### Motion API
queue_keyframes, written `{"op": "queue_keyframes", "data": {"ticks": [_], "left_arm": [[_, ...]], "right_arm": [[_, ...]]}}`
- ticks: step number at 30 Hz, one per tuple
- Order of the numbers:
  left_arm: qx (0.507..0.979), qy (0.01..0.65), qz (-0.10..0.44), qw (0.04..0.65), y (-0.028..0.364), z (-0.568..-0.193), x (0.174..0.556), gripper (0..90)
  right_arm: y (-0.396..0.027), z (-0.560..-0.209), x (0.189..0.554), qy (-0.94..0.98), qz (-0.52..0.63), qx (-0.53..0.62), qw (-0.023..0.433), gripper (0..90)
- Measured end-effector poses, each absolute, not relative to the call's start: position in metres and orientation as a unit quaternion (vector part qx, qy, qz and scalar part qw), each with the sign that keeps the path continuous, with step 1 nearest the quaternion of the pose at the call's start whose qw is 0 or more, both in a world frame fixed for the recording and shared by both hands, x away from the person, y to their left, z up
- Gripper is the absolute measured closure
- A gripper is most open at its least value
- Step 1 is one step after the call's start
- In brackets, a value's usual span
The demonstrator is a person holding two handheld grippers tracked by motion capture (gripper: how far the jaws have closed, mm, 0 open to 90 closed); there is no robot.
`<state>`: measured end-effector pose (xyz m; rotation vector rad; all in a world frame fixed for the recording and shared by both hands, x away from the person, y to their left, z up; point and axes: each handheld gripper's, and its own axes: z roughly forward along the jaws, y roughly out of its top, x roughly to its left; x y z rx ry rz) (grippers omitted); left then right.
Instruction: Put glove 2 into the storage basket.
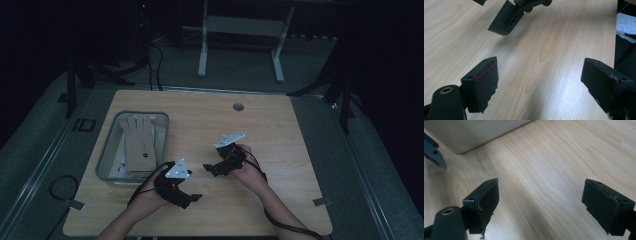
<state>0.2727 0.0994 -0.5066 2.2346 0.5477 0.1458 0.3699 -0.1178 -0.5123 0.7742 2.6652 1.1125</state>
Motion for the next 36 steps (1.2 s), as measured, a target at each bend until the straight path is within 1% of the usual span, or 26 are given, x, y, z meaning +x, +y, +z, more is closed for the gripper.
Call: {"op": "queue_keyframes", "data": {"ticks": [5,15,21,36], "left_arm": [[0.888,0.209,0.046,0.406,0.092,-0.517,0.274,14.8],[0.89,0.197,0.032,0.41,0.084,-0.531,0.275,14.8],[0.884,0.193,0.027,0.424,0.081,-0.537,0.274,14.8],[0.895,0.175,0.011,0.411,0.075,-0.546,0.275,14.7]], "right_arm": [[-0.127,-0.522,0.363,0.891,0.369,0.254,0.07,14.2],[-0.146,-0.533,0.352,0.891,0.365,0.259,0.074,14.1],[-0.157,-0.541,0.348,0.891,0.362,0.264,0.077,14.1],[-0.185,-0.548,0.344,0.878,0.373,0.288,0.084,14.1]]}}
